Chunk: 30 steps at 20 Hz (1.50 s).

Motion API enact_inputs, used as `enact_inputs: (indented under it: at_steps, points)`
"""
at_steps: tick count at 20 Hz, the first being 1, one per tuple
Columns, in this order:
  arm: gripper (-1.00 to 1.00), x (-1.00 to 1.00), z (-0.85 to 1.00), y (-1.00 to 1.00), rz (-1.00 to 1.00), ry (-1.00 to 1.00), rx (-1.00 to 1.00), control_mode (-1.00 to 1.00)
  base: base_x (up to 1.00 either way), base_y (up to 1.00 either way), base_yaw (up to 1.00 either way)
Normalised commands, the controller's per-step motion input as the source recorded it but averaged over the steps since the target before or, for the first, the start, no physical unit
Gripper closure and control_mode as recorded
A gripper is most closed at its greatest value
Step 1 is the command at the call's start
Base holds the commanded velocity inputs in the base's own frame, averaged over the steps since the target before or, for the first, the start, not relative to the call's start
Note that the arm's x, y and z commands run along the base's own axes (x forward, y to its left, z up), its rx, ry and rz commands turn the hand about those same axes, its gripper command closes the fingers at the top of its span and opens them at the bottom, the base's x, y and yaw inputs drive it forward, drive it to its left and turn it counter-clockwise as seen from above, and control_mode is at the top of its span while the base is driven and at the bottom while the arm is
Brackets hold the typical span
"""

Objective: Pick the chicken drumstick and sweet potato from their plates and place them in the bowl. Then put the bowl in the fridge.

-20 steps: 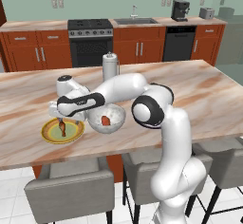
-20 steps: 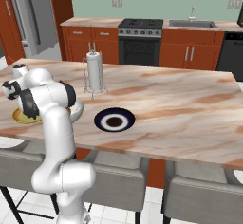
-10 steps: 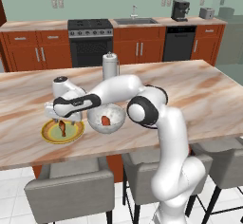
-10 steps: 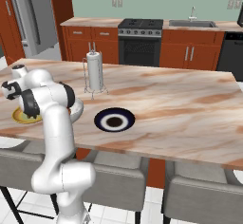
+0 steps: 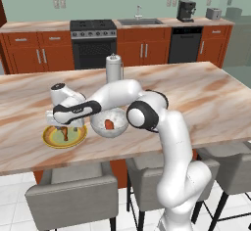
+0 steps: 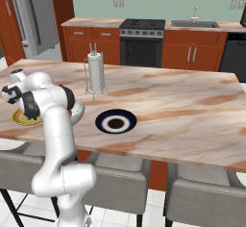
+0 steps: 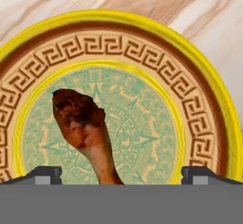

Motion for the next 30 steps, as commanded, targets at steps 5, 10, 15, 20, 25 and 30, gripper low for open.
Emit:
enact_inputs:
  at_steps: [5,10,15,20,25,30]
  points:
    - [-1.00,0.08,-0.16,0.00,0.00,0.00,-0.02,-1.00,0.00,0.00,0.00]
    - [-1.00,0.08,-0.09,0.01,0.01,0.00,0.00,-1.00,0.00,0.00,0.00]
    - [-1.00,0.13,-0.10,0.01,0.01,0.00,0.00,-1.00,0.00,0.00,0.00]
    - [-1.00,0.19,-0.06,0.07,0.02,0.00,0.00,-1.00,0.00,0.00,0.00]
    - [-1.00,0.18,-0.03,0.16,0.06,0.00,0.00,-1.00,0.00,0.00,0.00]
    - [-1.00,0.04,-0.11,0.13,0.02,0.00,0.00,-1.00,0.00,0.00,0.00]
